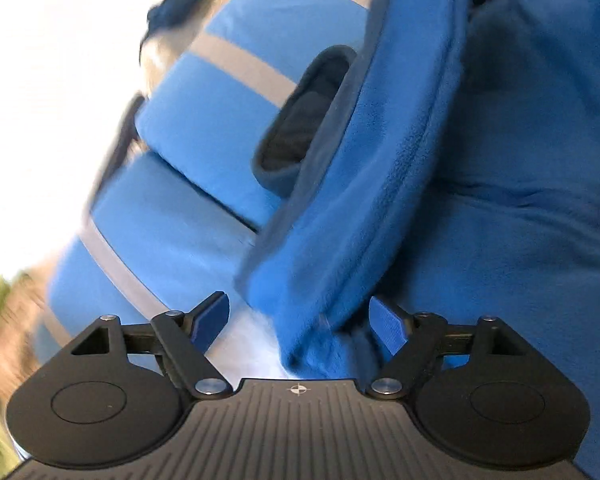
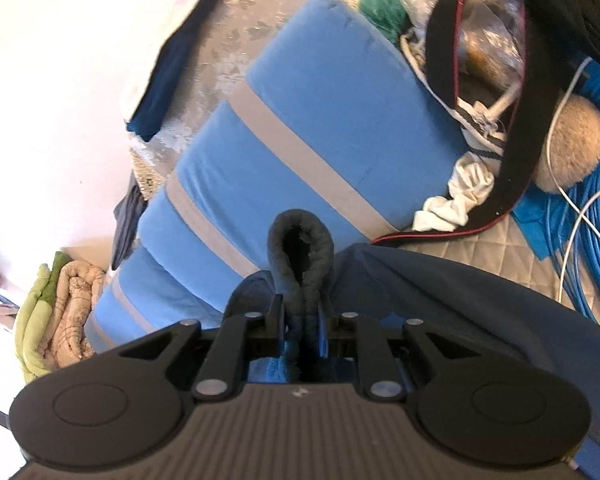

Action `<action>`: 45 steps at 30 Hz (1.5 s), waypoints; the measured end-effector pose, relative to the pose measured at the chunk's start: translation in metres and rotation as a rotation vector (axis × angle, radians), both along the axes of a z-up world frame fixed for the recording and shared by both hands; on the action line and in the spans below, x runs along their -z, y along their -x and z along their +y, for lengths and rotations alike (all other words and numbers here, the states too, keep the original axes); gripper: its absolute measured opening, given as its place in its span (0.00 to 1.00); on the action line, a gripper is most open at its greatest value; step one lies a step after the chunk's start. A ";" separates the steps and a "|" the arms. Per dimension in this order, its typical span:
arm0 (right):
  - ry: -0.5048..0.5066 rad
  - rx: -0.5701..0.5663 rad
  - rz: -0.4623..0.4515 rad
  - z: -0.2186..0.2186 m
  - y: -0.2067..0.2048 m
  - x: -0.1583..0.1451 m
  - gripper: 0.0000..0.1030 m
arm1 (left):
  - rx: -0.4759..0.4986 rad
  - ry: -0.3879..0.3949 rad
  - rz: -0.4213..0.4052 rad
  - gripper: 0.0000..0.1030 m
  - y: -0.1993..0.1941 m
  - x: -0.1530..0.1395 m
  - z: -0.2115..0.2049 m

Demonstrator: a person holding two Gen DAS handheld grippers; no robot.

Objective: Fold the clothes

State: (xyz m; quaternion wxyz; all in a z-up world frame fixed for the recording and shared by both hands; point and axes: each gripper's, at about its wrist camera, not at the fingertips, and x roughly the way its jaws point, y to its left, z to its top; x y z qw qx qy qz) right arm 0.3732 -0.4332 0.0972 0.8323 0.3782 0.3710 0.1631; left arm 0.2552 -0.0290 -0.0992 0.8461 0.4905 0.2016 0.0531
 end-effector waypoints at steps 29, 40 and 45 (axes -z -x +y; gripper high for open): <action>-0.018 -0.017 -0.015 -0.005 0.005 -0.007 0.16 | -0.157 -0.206 -0.085 0.79 -0.042 0.021 0.009; -0.049 -0.012 0.070 -0.010 0.007 0.041 0.16 | -0.102 -0.247 -0.112 0.80 -0.023 0.013 0.067; -0.045 -0.035 0.114 0.003 0.012 0.068 0.16 | -0.071 -0.298 -0.092 0.81 -0.015 0.034 0.079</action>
